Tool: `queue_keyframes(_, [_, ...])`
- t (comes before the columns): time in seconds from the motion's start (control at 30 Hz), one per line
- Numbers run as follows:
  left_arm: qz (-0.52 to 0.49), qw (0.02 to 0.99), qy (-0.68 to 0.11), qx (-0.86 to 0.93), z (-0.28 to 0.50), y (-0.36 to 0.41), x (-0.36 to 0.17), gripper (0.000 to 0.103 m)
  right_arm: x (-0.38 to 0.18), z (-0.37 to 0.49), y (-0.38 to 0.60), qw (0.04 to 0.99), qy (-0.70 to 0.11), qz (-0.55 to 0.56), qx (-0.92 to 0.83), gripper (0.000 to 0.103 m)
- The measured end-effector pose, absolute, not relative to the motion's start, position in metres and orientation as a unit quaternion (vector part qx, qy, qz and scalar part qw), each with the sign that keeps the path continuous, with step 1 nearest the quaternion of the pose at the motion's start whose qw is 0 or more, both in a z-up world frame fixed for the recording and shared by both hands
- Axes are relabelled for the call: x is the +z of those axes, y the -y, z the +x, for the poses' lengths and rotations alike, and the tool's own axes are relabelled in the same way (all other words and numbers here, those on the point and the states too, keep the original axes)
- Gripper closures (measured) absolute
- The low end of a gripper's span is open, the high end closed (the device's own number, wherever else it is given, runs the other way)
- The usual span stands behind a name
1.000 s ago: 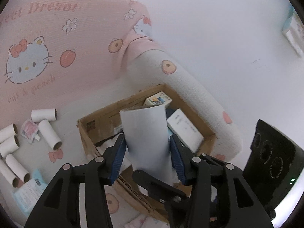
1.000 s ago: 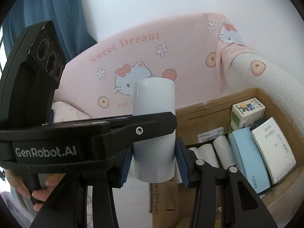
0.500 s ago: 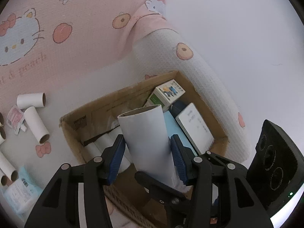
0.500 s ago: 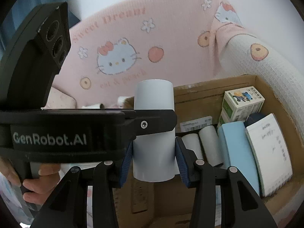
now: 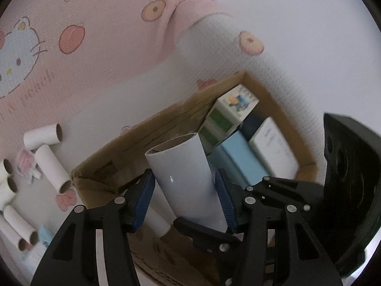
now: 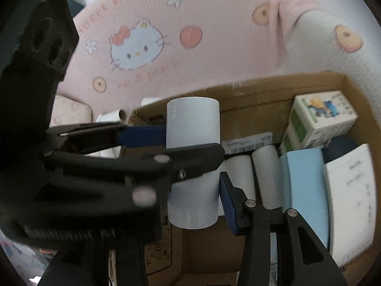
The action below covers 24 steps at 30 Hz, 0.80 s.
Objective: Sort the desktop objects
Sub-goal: 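Lift the held tube and carry it with the right tool to the cardboard box, then lower the tube into the box beside the other tubes and open the right tool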
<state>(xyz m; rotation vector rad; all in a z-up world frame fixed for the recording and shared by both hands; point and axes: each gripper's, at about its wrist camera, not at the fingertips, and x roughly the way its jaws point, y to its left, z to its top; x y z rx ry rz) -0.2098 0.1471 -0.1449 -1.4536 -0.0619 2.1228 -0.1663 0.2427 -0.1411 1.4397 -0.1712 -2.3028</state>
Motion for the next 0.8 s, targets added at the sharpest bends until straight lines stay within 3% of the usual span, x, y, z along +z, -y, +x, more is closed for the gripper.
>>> queue_keyframes(0.27, [-0.534, 0.253, -0.036, 0.806, -0.218, -0.138, -0.146, 0.046, -0.169, -0.180, -0.251, 0.208, 0.086, 0.580, -0.783, 0.062])
queue_keyframes(0.33, [-0.538, 0.266, -0.056, 0.798, -0.218, -0.139, -0.147, 0.057, -0.171, -0.183, -0.252, 0.215, 0.096, 0.588, -0.774, 0.062])
queue_keyframes(0.37, [-0.540, 0.267, -0.063, 0.796, -0.218, -0.140, -0.147, 0.073, -0.172, -0.185, -0.251, 0.216, 0.093, 0.595, -0.768, 0.062])
queue_keyframes(0.4, [-0.542, 0.266, -0.067, 0.794, -0.219, -0.140, -0.148, 0.081, -0.173, -0.188, -0.250, 0.212, 0.088, 0.602, -0.765, 0.062])
queue_keyframes(0.43, [-0.546, 0.268, -0.066, 0.791, -0.220, -0.139, -0.150, 0.083, -0.175, -0.190, -0.248, 0.205, 0.082, 0.608, -0.763, 0.062])
queue_keyframes(0.8, [-0.554, 0.287, -0.043, 0.780, -0.221, -0.128, -0.150, 0.084, -0.212, -0.201, -0.221, 0.216, 0.057, 0.679, -0.699, 0.062])
